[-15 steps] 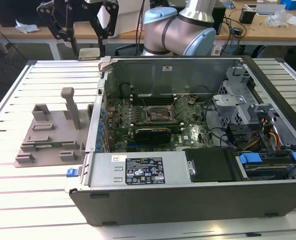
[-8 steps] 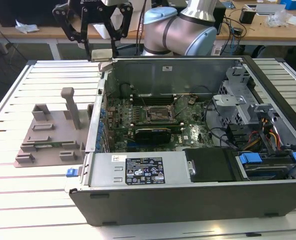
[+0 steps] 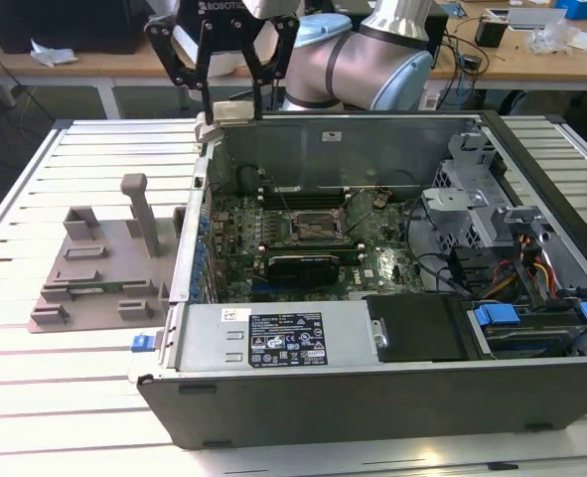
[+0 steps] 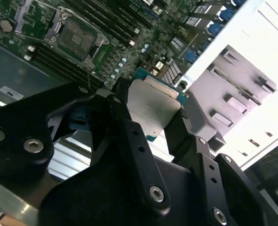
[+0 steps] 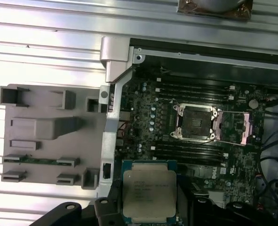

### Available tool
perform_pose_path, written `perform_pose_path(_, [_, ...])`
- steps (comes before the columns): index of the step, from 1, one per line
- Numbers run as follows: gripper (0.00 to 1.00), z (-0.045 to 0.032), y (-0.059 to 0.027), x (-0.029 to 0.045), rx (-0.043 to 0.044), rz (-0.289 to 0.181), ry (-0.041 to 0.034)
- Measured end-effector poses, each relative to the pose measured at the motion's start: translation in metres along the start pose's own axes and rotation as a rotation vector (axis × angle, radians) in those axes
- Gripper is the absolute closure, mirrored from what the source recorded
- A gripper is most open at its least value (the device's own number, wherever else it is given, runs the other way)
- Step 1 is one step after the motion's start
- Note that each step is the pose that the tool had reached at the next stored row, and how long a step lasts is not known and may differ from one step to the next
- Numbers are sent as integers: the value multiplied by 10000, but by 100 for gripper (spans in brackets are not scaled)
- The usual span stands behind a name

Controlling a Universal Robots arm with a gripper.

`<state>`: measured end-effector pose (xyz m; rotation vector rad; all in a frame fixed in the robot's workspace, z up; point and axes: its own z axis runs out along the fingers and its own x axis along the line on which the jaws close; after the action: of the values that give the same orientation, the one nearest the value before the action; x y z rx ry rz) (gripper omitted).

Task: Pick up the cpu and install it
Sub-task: 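Pick up the cpu and move it towards the insertion slot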

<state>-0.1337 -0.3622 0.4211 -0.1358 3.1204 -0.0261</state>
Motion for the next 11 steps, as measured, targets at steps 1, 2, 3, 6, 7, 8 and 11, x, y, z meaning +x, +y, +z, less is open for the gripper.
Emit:
perform_pose_path(1, [45,17,4,-46,-1,-2,8])
perform_pose_path(2, [45,35,8,-82,-1,0,18])
perform_pose_path(3, [45,60,14,-125,-1,-1,30])
perform_pose_path(6, [45,180,35,-292,-6,-1,69])
perform_pose_path(7, [45,208,39,-328,-5,-1,76])
perform_pose_path(8, [45,226,41,-351,-5,-2,77])
perform_pose_path(11, [45,279,45,-419,-7,-1,80])
